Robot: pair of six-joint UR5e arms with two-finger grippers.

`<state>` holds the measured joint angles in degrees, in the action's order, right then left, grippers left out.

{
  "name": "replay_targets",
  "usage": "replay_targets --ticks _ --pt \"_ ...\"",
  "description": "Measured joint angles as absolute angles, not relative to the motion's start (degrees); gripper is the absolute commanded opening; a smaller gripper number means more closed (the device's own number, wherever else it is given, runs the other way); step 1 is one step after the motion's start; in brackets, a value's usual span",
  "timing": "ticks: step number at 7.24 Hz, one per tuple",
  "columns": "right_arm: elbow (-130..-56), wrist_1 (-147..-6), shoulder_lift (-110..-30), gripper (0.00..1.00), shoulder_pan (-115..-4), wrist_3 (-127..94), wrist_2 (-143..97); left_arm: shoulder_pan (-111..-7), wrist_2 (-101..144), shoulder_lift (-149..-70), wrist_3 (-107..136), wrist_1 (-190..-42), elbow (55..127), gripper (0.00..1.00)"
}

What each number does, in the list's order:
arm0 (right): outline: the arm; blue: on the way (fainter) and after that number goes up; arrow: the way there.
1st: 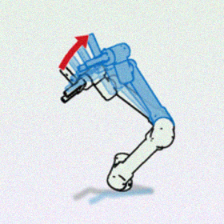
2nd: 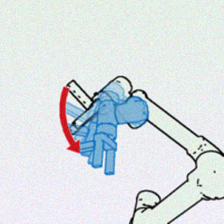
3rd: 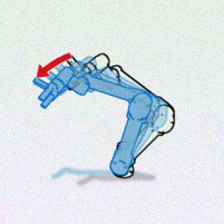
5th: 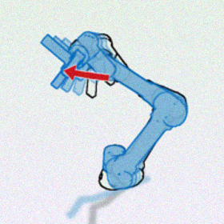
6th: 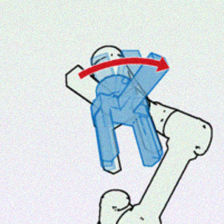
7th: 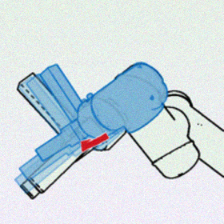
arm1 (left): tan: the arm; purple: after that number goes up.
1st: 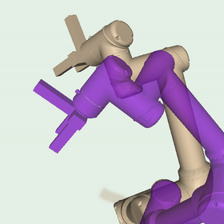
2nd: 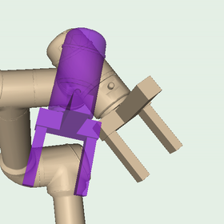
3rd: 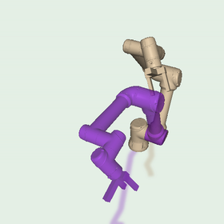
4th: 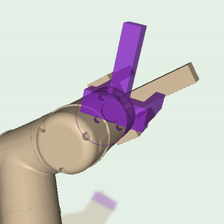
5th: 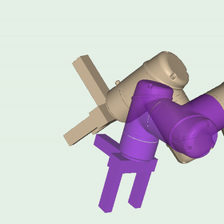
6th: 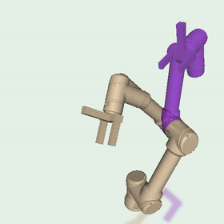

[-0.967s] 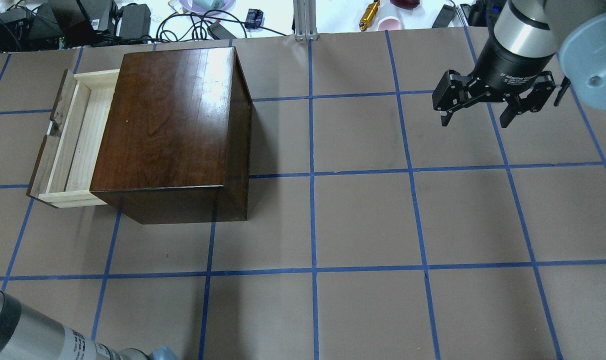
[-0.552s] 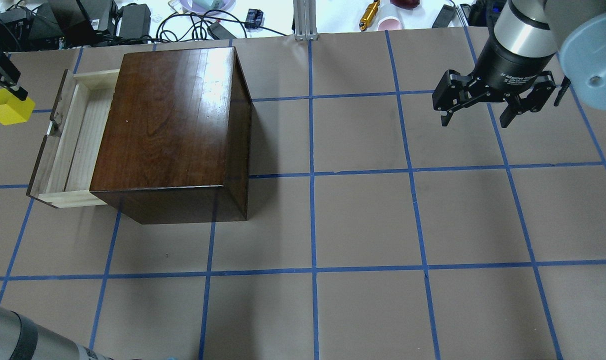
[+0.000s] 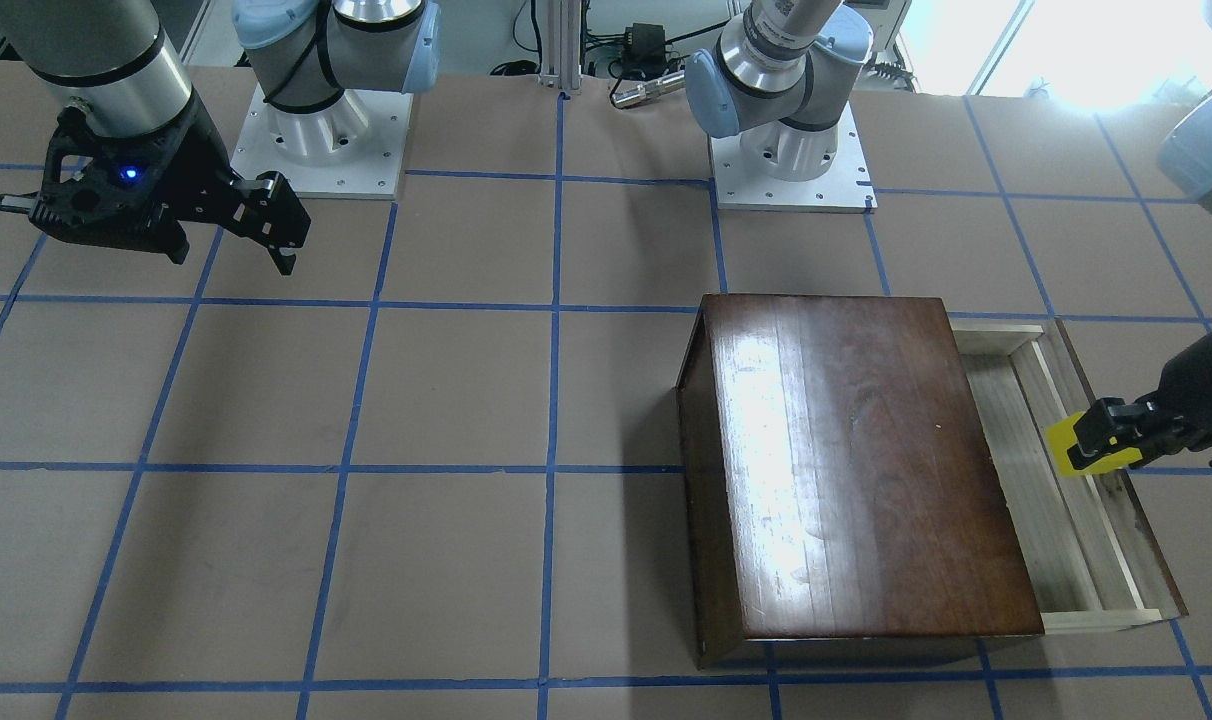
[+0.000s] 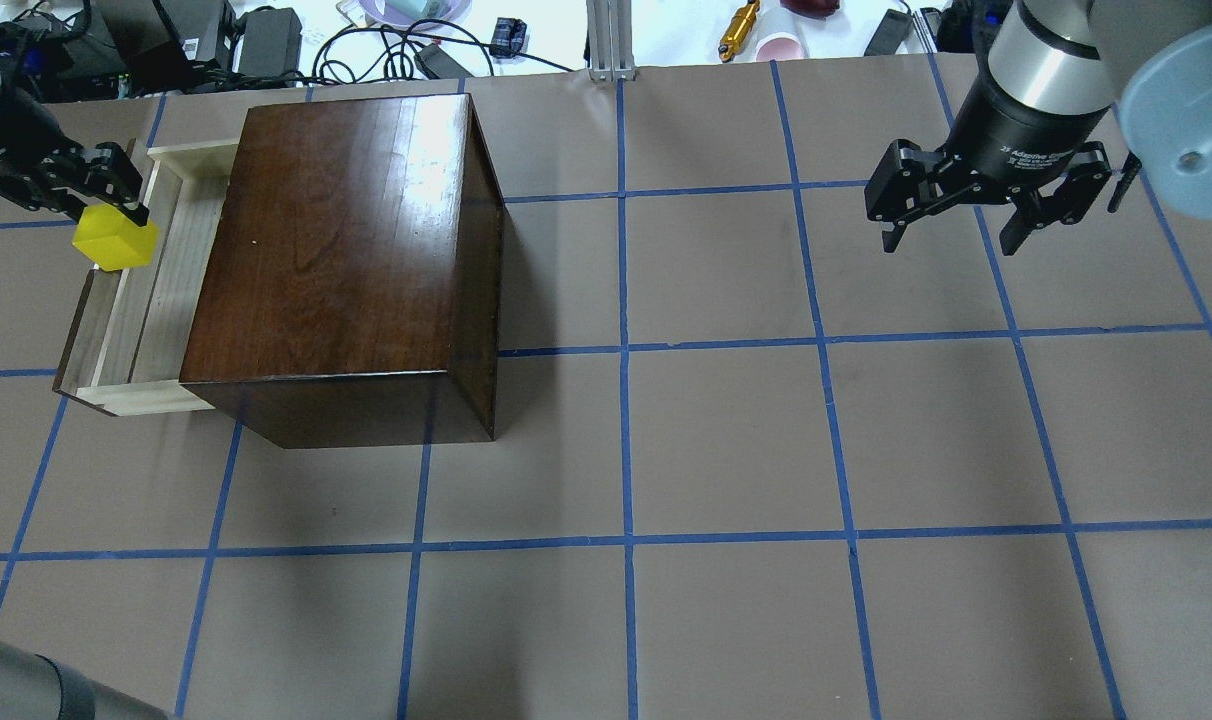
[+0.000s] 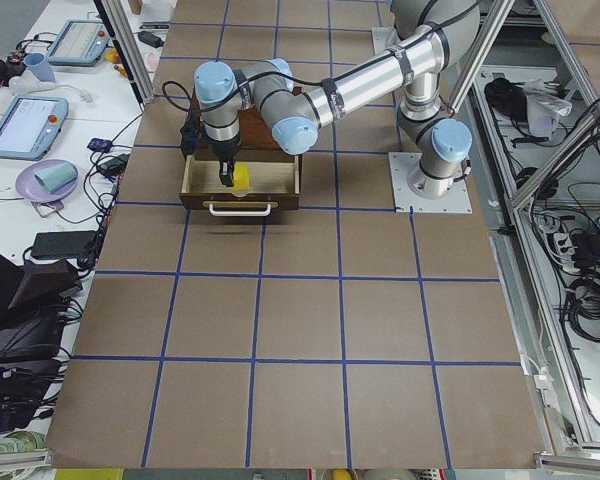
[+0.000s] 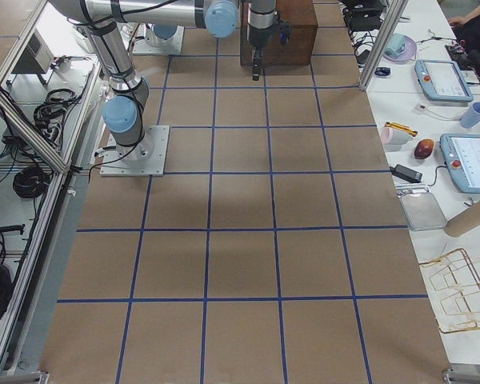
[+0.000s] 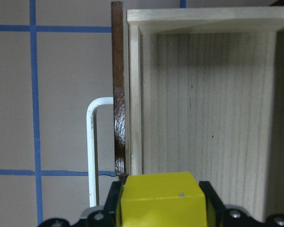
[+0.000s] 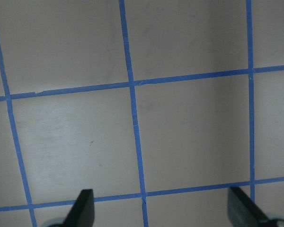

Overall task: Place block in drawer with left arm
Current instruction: 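Carry the yellow cube with the left gripper over the open drawer, then open the left gripper to drop the yellow cube into the drawer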

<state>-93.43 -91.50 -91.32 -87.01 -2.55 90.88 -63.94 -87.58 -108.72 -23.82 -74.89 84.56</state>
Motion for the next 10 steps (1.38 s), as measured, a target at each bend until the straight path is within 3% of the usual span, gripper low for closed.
replay_targets --ticks 4,6,7,10 --pt "-93.45 -91.49 -91.32 1.0 -87.01 -2.55 90.88 -66.05 -86.91 -108.98 -20.72 -74.04 86.25 0.41" --pt "-93.43 -91.49 -91.32 1.0 -87.01 -2.55 90.92 -66.07 -86.92 -109.57 -20.89 -74.01 87.1 0.87" --pt "-93.43 -91.5 -91.32 1.0 -87.01 -2.55 90.9 -66.05 -86.91 -109.9 -20.98 -74.0 87.39 1.0" --pt "-93.43 -91.49 -91.32 1.0 -87.01 -2.55 90.88 -65.83 -86.82 -109.43 -21.03 -74.3 87.23 1.0"
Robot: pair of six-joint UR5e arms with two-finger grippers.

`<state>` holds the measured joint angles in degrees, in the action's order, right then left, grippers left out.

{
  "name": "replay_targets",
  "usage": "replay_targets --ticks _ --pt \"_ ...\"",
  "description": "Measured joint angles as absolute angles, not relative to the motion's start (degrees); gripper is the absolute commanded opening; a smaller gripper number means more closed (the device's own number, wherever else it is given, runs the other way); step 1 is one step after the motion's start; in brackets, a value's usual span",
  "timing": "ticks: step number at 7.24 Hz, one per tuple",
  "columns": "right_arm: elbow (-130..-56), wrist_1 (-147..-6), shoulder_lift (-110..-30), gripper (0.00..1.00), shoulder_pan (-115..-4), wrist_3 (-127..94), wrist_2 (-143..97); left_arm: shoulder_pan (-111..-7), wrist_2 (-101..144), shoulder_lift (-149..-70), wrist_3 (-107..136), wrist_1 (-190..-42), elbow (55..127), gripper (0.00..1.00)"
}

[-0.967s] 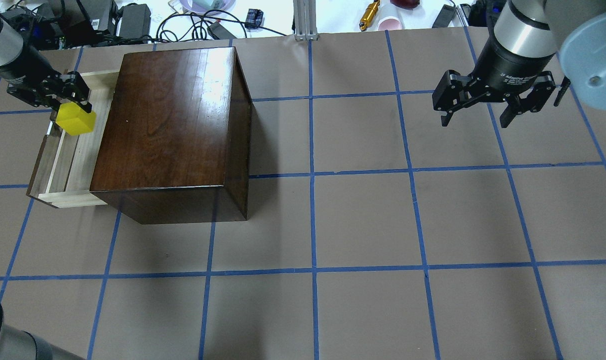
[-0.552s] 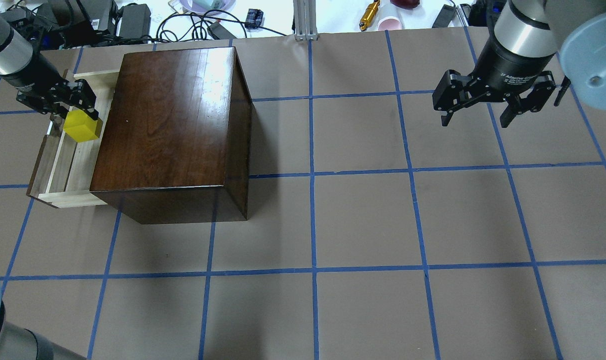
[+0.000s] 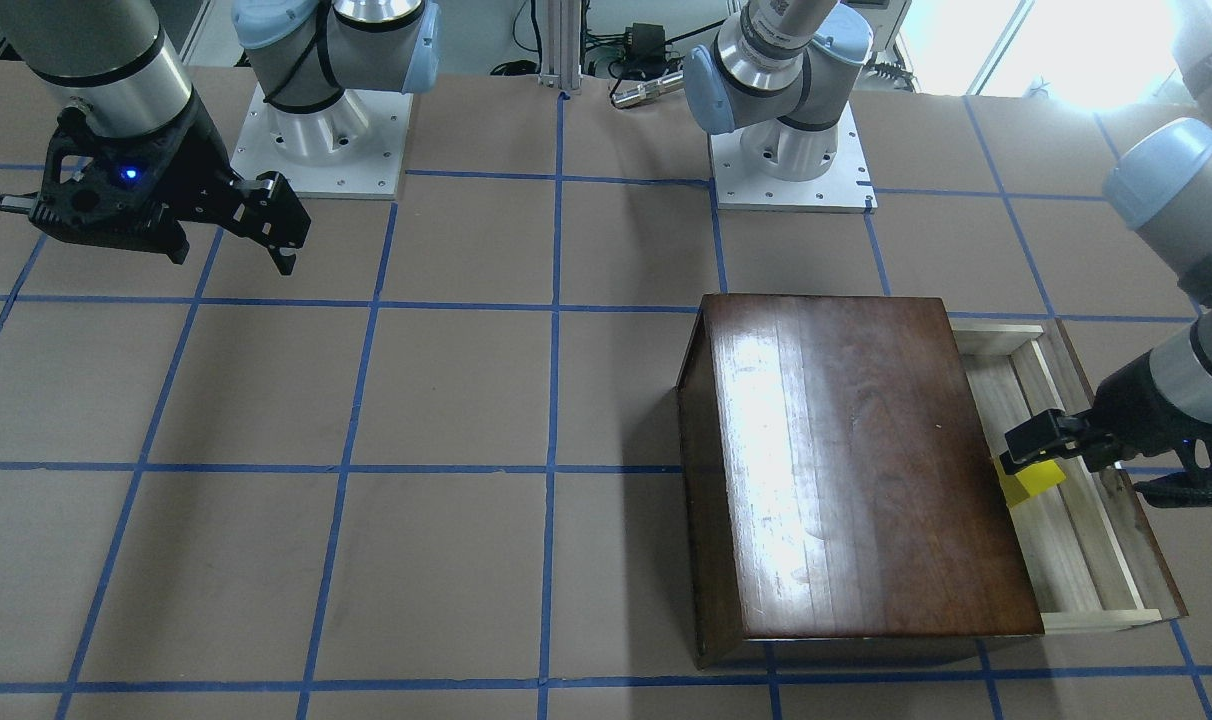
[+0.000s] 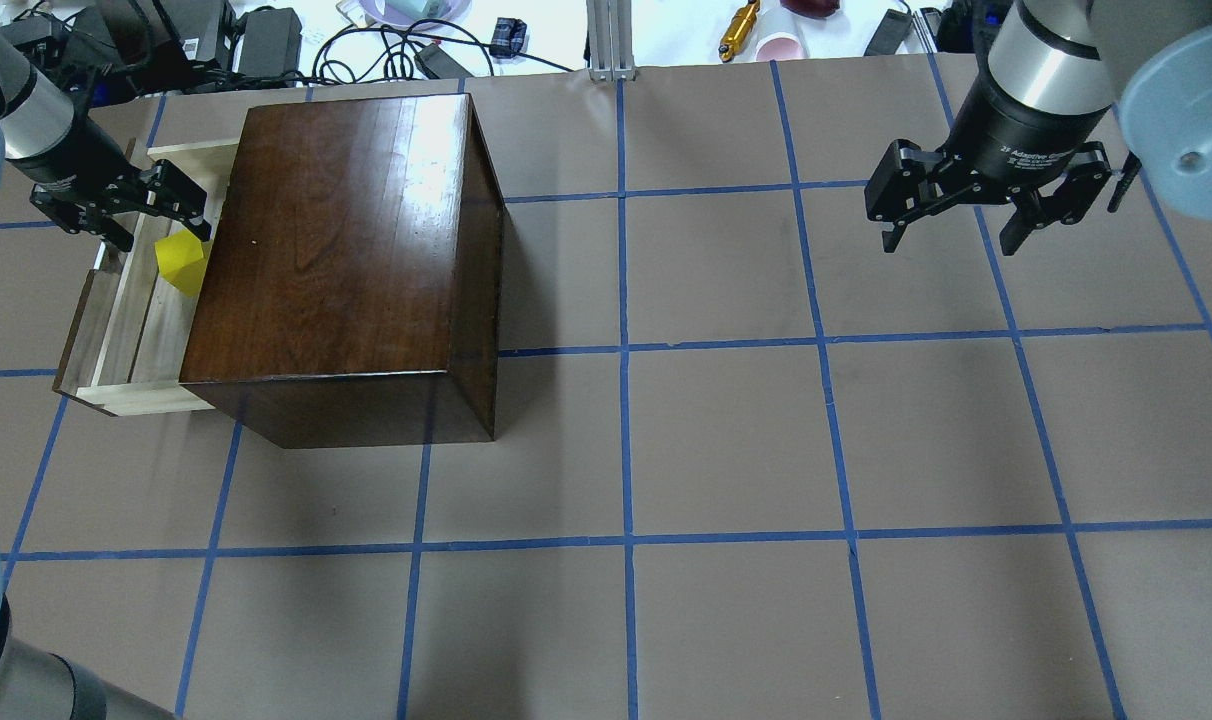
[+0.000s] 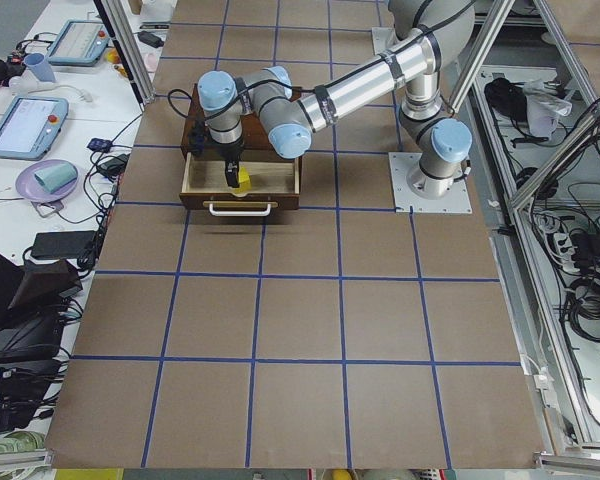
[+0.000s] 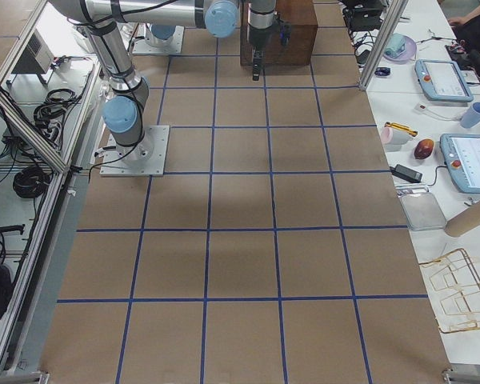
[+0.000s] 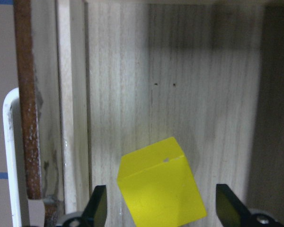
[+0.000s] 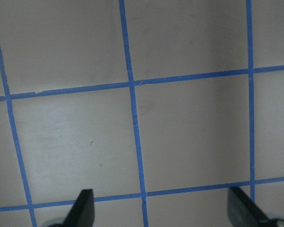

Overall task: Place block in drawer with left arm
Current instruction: 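Open the left gripper to drop the yellow cube into the drawer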

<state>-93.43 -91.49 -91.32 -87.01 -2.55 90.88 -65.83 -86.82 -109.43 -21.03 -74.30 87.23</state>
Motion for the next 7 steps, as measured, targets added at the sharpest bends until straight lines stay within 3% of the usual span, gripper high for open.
replay_targets --ticks 7 --pt "-93.43 -91.49 -91.32 1.0 -87.01 -2.55 90.88 -69.56 -87.72 -93.43 -19.34 -89.76 85.9 1.0"
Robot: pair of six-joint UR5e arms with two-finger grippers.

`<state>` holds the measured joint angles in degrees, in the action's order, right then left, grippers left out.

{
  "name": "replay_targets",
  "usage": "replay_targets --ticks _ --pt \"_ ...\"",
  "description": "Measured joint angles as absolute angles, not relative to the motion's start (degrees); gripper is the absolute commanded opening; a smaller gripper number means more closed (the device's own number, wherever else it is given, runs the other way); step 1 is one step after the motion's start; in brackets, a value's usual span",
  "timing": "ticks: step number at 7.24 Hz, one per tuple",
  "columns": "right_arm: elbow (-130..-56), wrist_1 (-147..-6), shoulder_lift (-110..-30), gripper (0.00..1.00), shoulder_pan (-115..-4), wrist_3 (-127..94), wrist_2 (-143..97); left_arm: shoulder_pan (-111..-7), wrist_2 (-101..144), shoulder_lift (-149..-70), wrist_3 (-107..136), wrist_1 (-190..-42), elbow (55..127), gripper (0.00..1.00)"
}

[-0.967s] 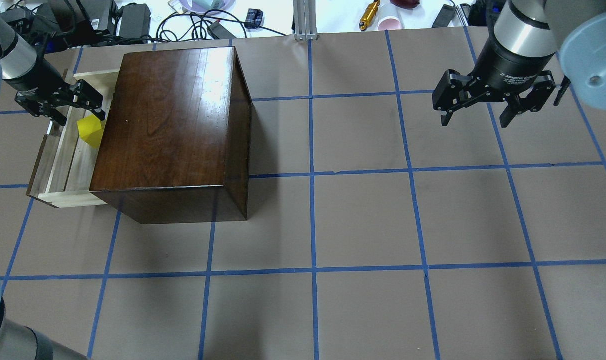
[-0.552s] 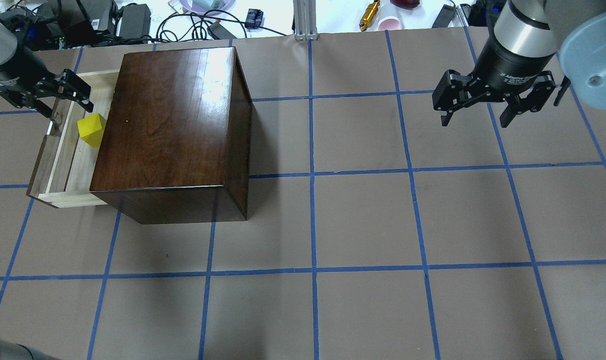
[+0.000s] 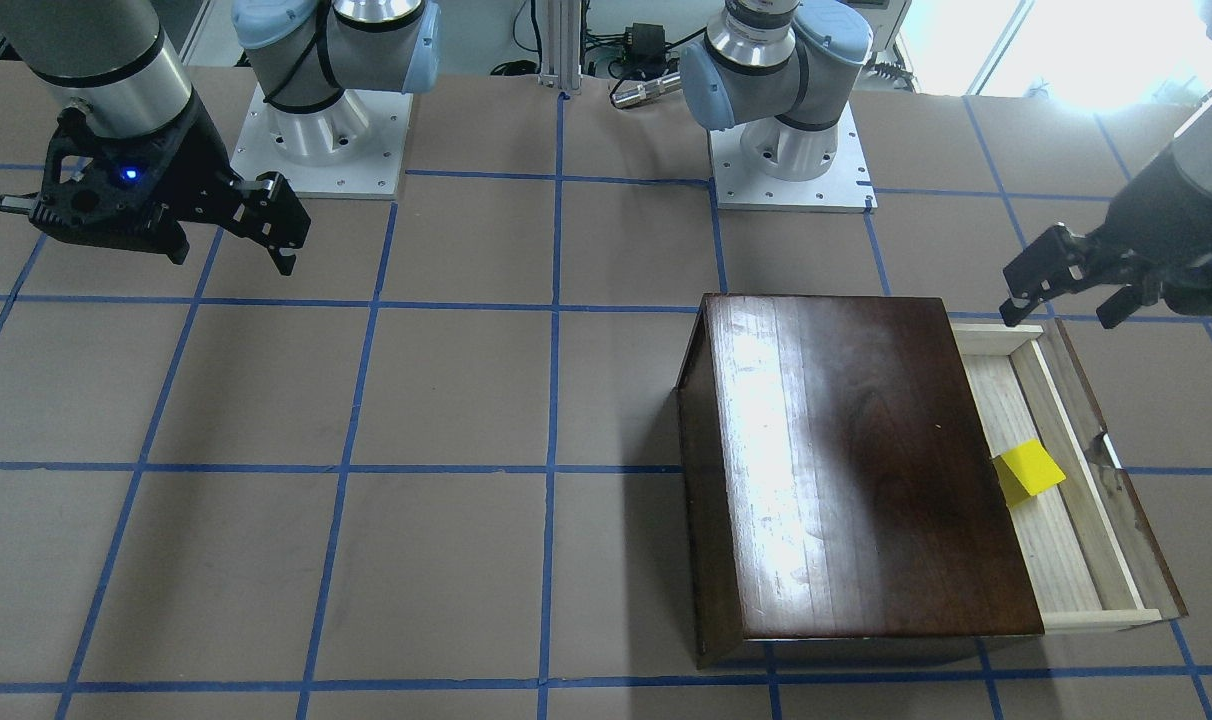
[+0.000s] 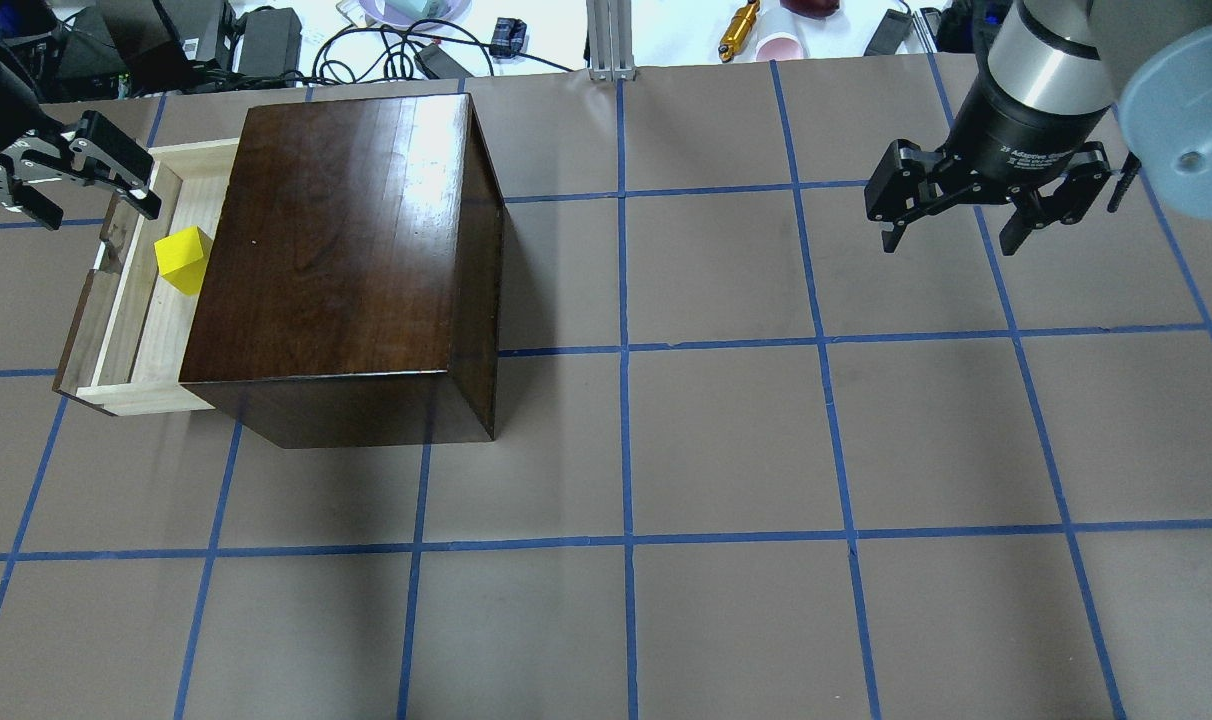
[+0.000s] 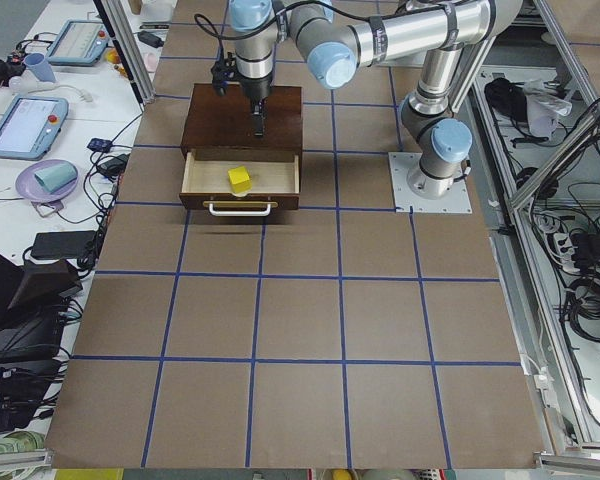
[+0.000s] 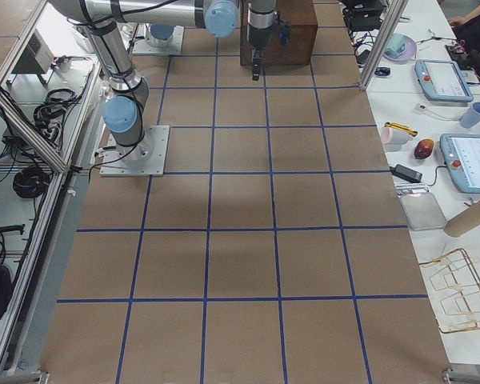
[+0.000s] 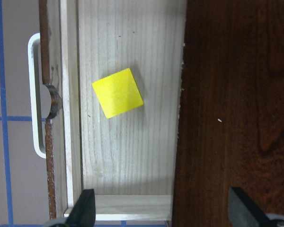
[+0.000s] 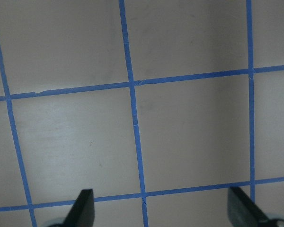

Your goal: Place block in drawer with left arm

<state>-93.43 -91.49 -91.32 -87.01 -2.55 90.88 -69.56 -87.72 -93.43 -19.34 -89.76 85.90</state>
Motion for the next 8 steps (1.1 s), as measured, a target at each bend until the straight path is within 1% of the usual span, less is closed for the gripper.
replay_targets --ticks 2,6,8 --pt "-93.43 -91.5 -91.32 1.0 -87.01 -2.55 90.88 -74.07 -88.18 -91.23 -16.17 -90.05 86.27 1.0" --pt "-93.44 -91.49 -91.32 1.0 -87.01 -2.55 90.88 -85.39 -89.8 -92.33 -2.64 -87.7 86.47 1.0" --pt "-93.44 -91.49 -91.32 1.0 -87.01 -2.55 90.88 -87.28 -90.13 -92.27 -2.18 -87.98 86.26 1.0"
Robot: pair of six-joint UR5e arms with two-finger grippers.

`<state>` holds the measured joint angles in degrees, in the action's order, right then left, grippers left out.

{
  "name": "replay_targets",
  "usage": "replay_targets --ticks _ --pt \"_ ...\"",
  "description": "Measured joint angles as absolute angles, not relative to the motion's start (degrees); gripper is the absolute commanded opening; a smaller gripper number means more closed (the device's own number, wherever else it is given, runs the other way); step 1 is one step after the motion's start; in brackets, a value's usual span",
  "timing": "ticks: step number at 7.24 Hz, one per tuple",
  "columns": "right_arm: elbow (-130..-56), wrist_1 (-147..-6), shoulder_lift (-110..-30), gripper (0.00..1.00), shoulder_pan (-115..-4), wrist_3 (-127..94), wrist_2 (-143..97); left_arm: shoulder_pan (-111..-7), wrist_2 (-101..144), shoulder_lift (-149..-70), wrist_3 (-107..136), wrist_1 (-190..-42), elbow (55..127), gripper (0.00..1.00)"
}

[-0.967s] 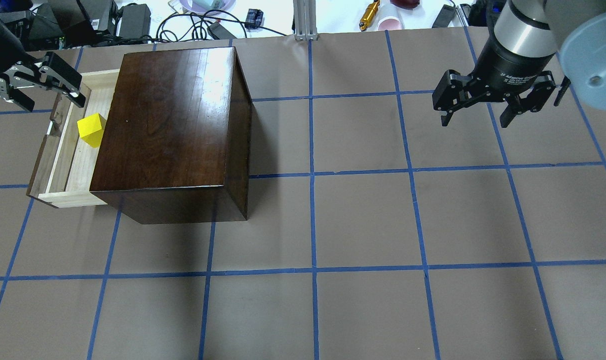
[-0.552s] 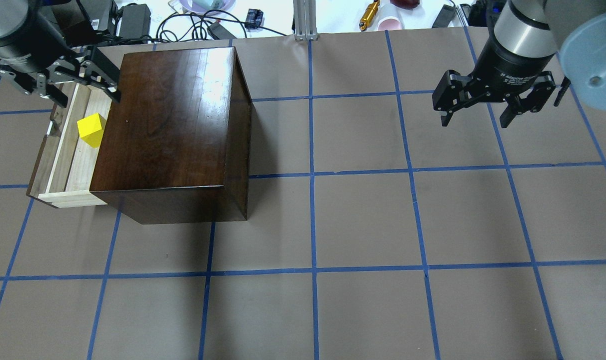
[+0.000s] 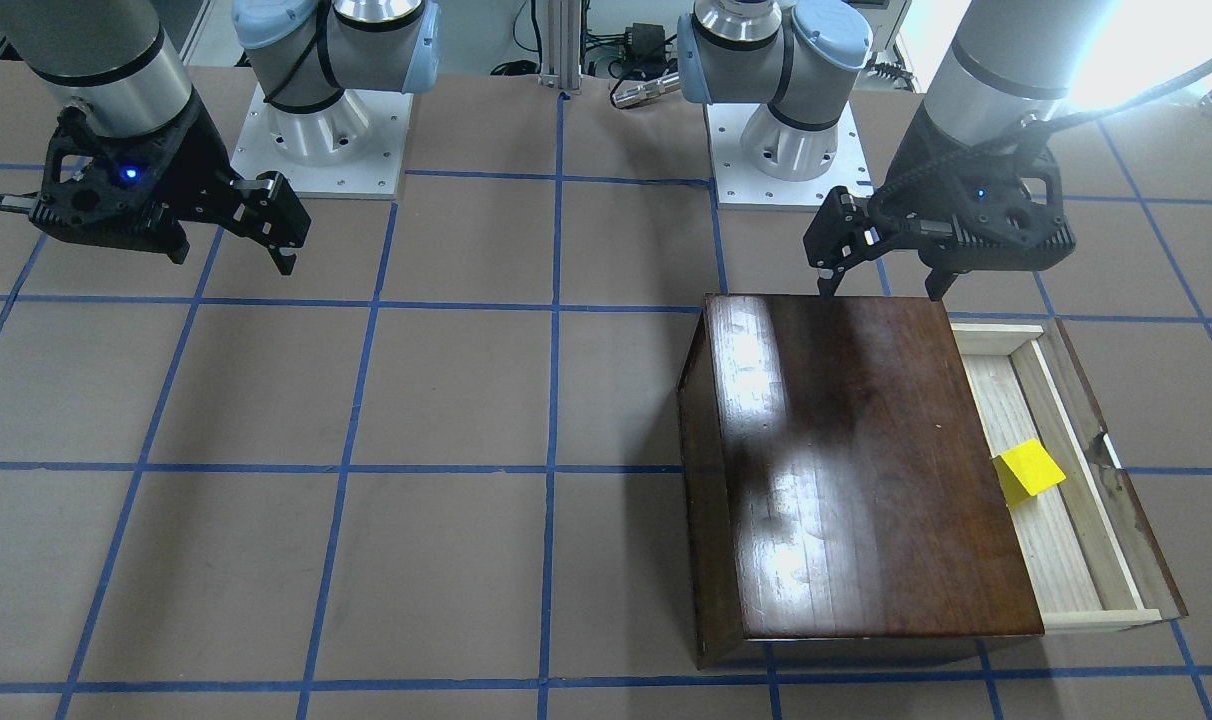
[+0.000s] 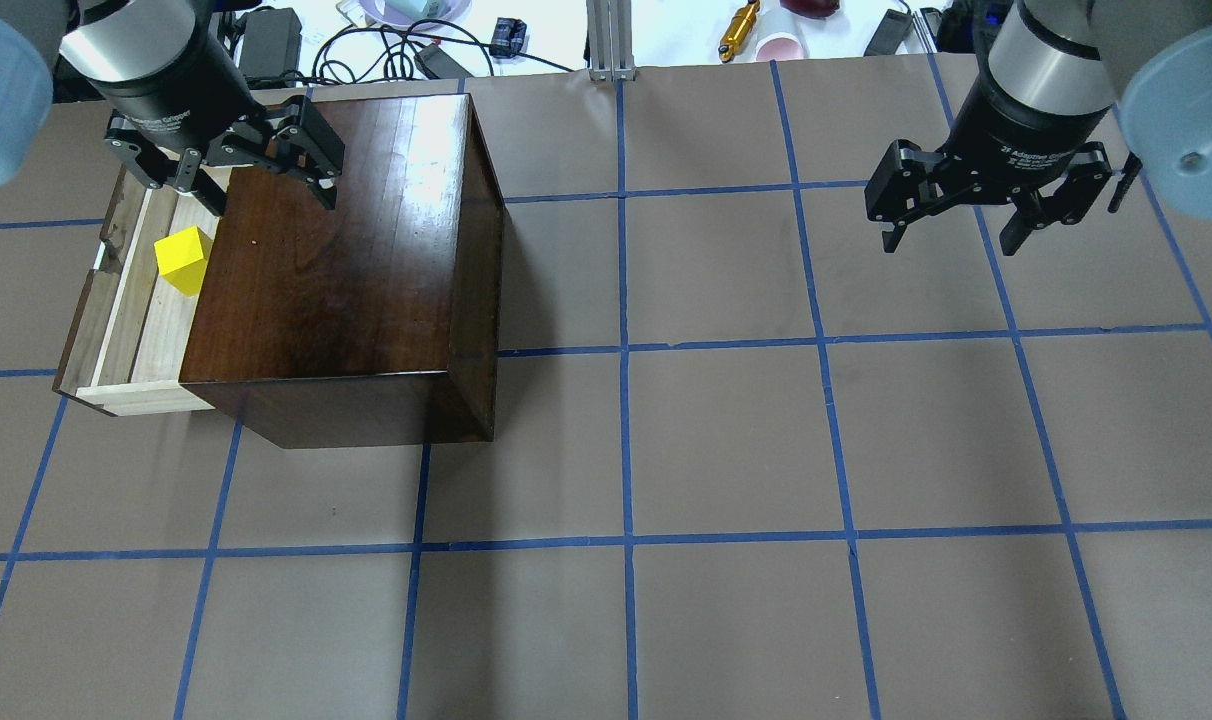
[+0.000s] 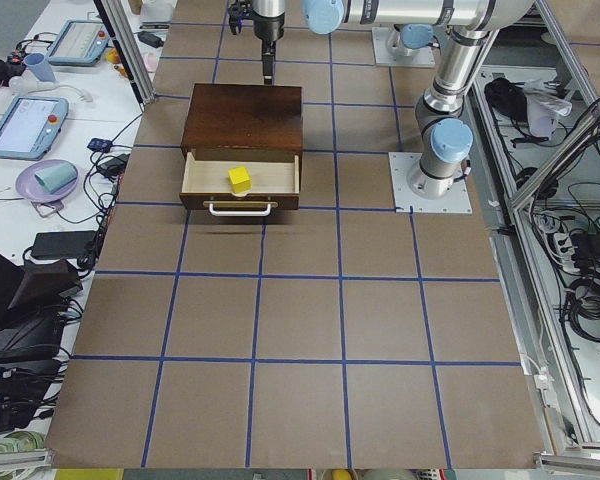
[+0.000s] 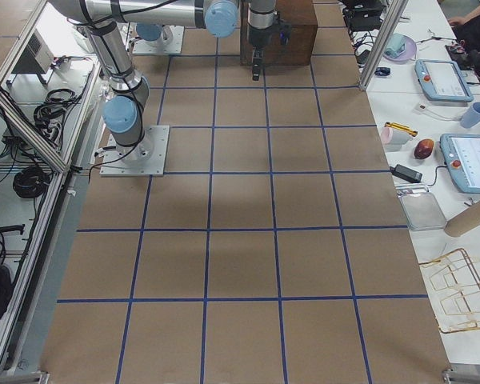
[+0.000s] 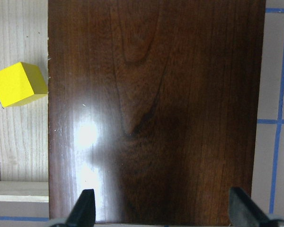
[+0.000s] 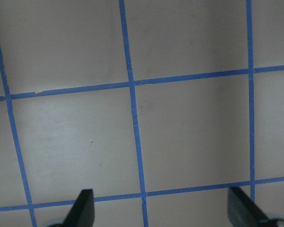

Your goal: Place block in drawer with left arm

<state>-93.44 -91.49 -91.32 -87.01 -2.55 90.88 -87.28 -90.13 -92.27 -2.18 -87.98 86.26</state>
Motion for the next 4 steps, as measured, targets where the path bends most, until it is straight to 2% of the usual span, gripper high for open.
replay_targets --ticks 4 --pt "-93.43 -91.49 -91.3 1.0 -87.01 -2.55 90.88 -87.29 -89.34 -92.1 -2.17 -88.01 86.0 1.0"
